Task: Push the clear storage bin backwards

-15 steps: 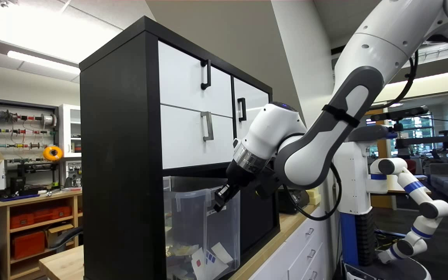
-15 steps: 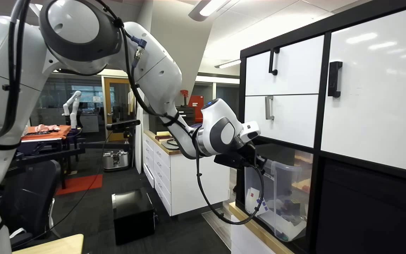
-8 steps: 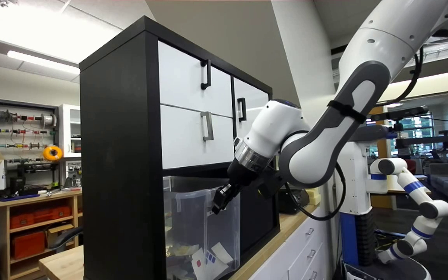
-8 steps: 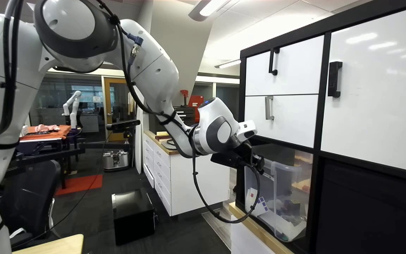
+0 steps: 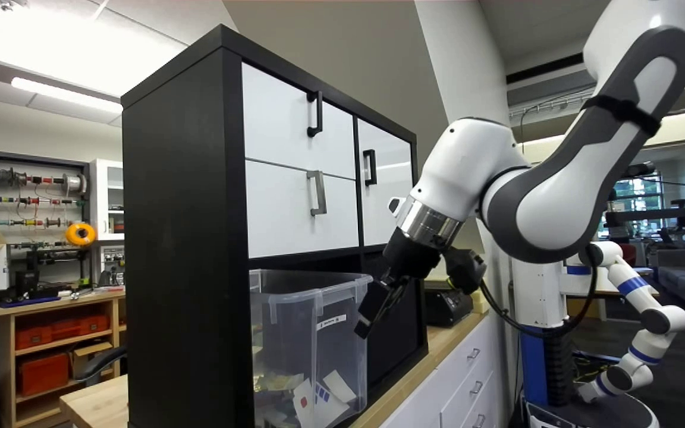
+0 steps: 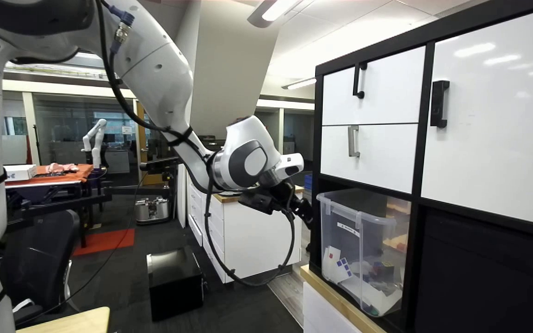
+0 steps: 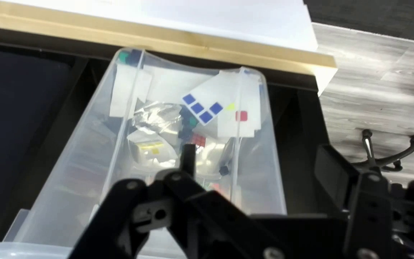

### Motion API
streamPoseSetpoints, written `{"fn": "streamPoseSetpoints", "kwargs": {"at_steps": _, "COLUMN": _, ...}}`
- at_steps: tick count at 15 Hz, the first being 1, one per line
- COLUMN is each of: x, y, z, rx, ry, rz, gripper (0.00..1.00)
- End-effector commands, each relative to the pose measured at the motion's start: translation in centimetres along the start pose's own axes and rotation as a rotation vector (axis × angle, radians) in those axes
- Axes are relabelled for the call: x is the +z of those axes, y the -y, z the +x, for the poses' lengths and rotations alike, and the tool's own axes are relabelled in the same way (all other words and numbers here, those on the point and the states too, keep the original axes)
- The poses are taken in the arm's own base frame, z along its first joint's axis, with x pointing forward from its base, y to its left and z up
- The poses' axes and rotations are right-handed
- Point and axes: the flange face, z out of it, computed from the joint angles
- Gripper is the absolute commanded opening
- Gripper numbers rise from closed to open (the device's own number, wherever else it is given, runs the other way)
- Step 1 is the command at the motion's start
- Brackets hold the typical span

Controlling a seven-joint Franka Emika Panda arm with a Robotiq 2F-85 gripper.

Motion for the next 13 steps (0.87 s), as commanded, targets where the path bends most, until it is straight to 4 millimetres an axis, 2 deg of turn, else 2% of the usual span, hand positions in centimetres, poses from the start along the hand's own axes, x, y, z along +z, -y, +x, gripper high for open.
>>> {"fn": "streamPoseSetpoints", "kwargs": {"at_steps": 1, "x": -4.4, "y": 1.2, "z": -4.1, "rx": 0.027, "ry": 0.122, "rz": 0.006, "gripper": 1.00}}
{"fn": "streamPoseSetpoints", "kwargs": {"at_steps": 4, "x": -6.5, "y": 0.9, "z": -5.8, "rx": 0.058, "ry": 0.226, "rz": -0.050, "gripper": 1.00}}
{"fn": "streamPoseSetpoints", "kwargs": {"at_steps": 5, "x": -4.0, "y": 1.2, "z": -4.3, "rx": 0.034, "ry": 0.182, "rz": -0.019, "gripper": 1.00}}
{"fn": "streamPoseSetpoints", "kwargs": {"at_steps": 7, "x": -4.7, "y": 1.3, "z": -4.4, "rx": 0.033, "ry": 0.184, "rz": -0.022, "gripper": 1.00}}
{"fn": "streamPoseSetpoints", "kwargs": {"at_steps": 13, "x": -4.0, "y": 1.4, "z": -4.6, "rx": 0.030, "ry": 0.195, "rz": -0.022, "gripper": 1.00}}
